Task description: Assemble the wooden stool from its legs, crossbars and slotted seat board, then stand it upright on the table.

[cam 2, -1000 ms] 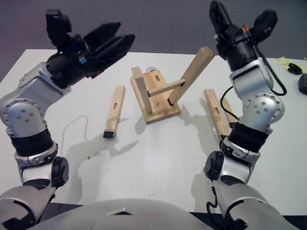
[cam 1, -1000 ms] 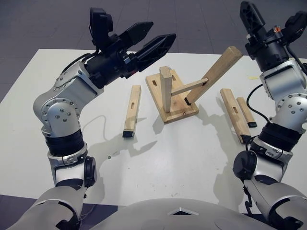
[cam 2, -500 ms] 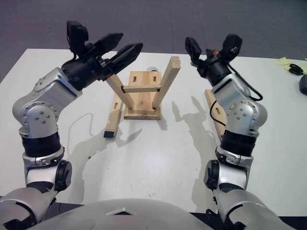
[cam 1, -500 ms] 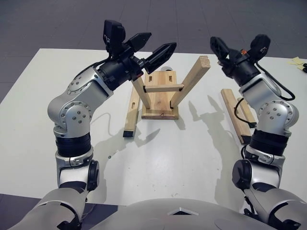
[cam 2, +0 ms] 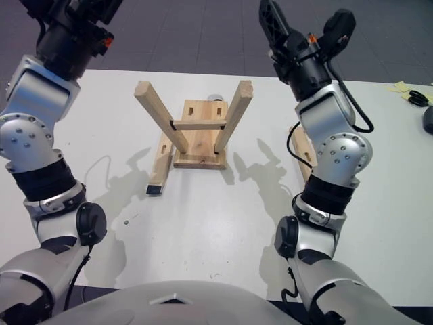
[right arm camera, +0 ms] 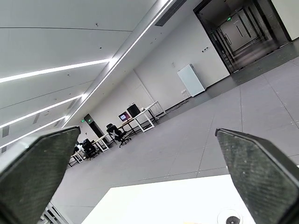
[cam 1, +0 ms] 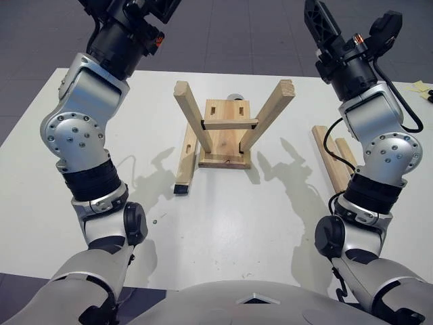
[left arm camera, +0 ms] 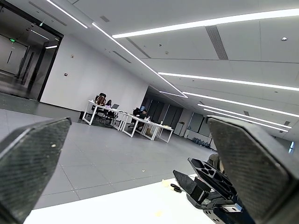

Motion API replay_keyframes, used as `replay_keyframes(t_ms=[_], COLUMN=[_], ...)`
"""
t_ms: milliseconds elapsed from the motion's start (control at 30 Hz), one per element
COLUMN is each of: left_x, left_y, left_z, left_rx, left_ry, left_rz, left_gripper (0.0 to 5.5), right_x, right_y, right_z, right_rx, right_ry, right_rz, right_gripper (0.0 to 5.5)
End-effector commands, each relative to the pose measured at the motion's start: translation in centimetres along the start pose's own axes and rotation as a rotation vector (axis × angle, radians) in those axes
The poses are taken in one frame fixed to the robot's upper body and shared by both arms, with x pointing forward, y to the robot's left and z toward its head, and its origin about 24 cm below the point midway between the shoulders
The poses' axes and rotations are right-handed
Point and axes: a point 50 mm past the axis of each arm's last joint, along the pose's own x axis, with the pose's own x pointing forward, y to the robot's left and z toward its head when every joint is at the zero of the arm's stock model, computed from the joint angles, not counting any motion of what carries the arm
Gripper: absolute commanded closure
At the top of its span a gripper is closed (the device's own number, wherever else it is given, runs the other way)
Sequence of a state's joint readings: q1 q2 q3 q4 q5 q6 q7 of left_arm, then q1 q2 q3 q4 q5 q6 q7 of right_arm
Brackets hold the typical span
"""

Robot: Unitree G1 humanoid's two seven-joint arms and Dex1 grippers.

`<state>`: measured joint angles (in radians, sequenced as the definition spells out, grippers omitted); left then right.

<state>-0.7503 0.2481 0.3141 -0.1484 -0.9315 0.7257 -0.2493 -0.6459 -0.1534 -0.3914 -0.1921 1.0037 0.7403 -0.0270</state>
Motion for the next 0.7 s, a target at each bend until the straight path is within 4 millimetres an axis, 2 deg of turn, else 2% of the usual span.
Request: replay_keyframes(t_ms=[33,200,300,433,533,633,700], left_x=[0.8,0.1,-0.5,-0.8,-0.7,-0.7,-0.8], left_y=[0.6,0.6,0.9,1.0,0.6,0.5,0.5], left_z=[-5.1,-7.1,-7.3,-7.4,-7.6,-7.9,-8.0], left_rx=[-0.052,-0.061,-0.052,-0.050,-0.059,-0.065,-0.068], left_ry=[0.158,0.208,0.222,0.223,0.219,0.221,0.222], left_rz=[0.044,0.072,0.093,0.104,0.096,0.096,0.099], left_gripper=[0.11,0.11,0.11,0.11,0.11,0.11,0.11], right_x=[1.3,1.4,1.2,1.2,0.8,-0.7,-1.9], right_y=[3.7,5.3,5.7,7.3,6.3,3.2,1.7], right_z=[-0.5,-0.2,0.2,0.9,-1.0,-5.8,-7.9], right_rx=[0.085,0.086,0.048,-0.017,-0.016,-0.028,-0.044], right_ry=[-0.018,-0.018,-0.019,-0.034,0.040,0.239,0.321], right_rz=[0.144,0.210,0.226,0.307,0.272,0.155,0.106], right_gripper=[0.10,0.10,0.10,0.10,0.10,0.10,0.10])
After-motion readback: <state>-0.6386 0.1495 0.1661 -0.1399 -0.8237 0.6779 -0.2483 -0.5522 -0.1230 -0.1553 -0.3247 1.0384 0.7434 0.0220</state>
